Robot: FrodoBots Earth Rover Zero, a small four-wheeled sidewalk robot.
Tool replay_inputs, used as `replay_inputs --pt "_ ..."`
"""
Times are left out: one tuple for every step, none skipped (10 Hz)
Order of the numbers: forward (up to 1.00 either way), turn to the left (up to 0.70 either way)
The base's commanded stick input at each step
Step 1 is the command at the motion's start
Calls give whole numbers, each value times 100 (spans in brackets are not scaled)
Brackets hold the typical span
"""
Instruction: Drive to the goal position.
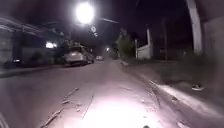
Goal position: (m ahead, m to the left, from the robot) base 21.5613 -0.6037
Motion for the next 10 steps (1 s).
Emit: replay_inputs --pt "70 0" --pt "70 0" --pt "70 0" --pt "70 0" --pt "70 0" --pt "70 0" --pt "70 0" --pt "70 0" --pt "70 0" --pt "70 0"
